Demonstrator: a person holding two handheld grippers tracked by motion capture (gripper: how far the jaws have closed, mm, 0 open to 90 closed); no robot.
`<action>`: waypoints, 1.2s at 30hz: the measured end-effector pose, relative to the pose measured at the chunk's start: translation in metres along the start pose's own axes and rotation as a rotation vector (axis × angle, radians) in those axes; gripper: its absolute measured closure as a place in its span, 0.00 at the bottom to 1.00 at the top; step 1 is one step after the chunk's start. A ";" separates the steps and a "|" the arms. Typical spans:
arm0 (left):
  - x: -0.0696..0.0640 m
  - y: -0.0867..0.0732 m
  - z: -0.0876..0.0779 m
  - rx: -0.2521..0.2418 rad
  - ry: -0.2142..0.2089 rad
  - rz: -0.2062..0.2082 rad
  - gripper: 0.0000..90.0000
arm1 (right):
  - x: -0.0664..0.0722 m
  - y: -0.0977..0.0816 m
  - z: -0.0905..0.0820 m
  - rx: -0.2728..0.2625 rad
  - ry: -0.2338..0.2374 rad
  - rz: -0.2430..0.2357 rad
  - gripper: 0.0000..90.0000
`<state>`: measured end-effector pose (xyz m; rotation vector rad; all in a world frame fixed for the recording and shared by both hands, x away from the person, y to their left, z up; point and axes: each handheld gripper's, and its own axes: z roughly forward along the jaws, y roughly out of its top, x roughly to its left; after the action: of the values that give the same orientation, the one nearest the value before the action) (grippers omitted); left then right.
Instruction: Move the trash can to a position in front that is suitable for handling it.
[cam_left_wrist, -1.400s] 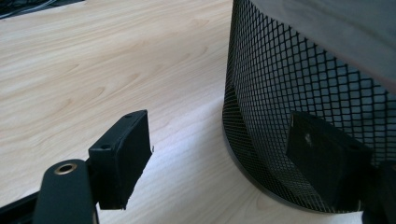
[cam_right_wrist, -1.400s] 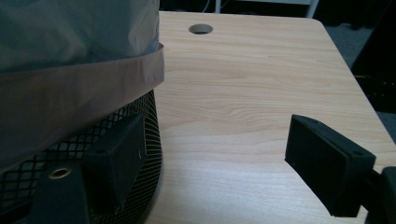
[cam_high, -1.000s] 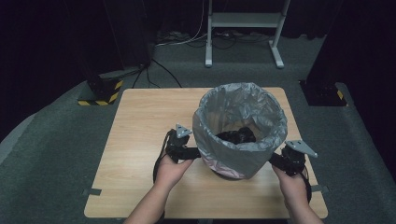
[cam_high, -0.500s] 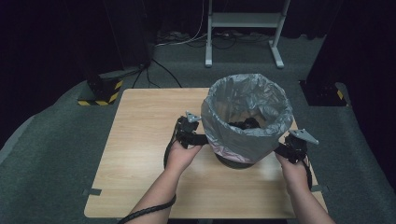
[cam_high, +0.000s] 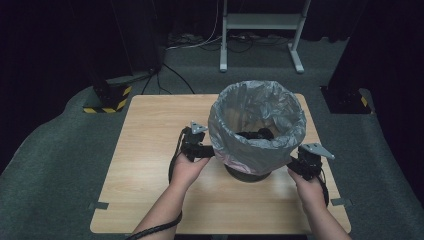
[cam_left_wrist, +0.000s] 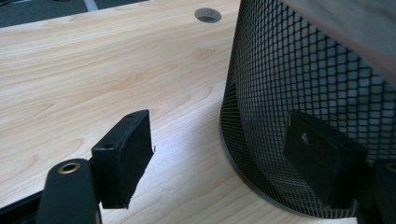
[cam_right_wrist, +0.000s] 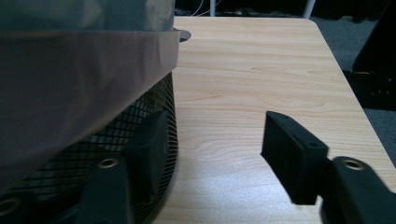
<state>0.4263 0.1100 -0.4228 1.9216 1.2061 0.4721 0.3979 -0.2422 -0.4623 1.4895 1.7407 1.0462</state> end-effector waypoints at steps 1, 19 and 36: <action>0.002 -0.002 -0.001 -0.001 -0.006 -0.005 0.25 | 0.000 0.000 0.000 0.000 0.000 0.000 0.39; 0.083 -0.111 -0.040 0.134 0.083 -0.072 0.17 | -0.013 -0.045 0.003 0.114 0.062 -0.025 0.15; 0.092 -0.122 -0.043 0.149 0.066 -0.094 0.17 | -0.011 -0.040 0.009 0.163 0.065 -0.076 0.16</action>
<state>0.3713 0.2363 -0.5015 1.9763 1.4026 0.4087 0.3875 -0.2537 -0.5014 1.4883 1.9524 0.9424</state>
